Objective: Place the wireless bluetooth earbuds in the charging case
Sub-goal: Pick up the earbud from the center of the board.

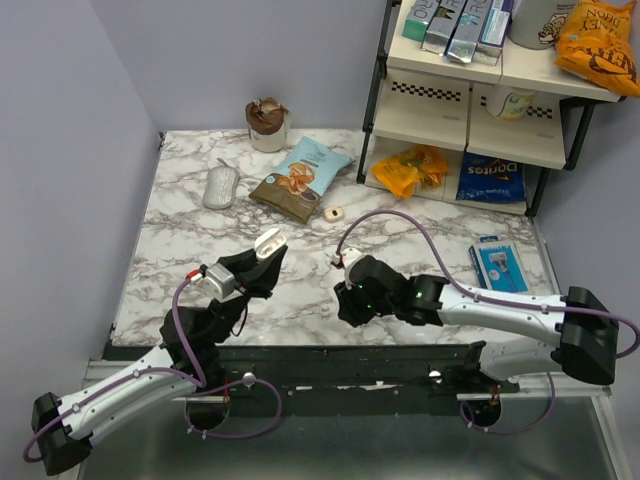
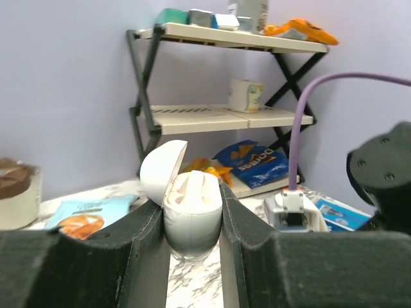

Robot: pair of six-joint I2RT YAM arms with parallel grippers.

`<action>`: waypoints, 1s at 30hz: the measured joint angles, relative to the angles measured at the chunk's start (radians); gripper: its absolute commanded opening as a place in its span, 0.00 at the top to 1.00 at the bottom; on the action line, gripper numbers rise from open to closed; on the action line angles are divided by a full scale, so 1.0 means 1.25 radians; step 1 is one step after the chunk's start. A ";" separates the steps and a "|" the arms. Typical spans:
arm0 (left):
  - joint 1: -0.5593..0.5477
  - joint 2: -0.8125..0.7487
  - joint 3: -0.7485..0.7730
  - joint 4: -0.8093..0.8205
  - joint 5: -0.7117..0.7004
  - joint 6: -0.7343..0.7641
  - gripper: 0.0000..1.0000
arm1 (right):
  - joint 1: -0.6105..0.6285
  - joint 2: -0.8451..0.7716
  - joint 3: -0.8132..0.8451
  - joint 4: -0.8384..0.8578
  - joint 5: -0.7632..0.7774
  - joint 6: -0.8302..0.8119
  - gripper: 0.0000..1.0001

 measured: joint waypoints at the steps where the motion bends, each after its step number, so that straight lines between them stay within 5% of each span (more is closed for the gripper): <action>1: 0.000 -0.014 0.000 -0.016 -0.014 -0.004 1.00 | 0.006 0.020 0.002 0.017 -0.013 0.004 0.60; 17: -0.005 -0.085 0.000 -0.138 -0.093 -0.054 1.00 | 0.017 0.297 0.098 0.190 -0.089 0.073 0.56; 30: -0.004 -0.069 0.000 -0.143 -0.096 -0.057 1.00 | 0.013 0.327 0.098 0.192 -0.005 0.111 0.56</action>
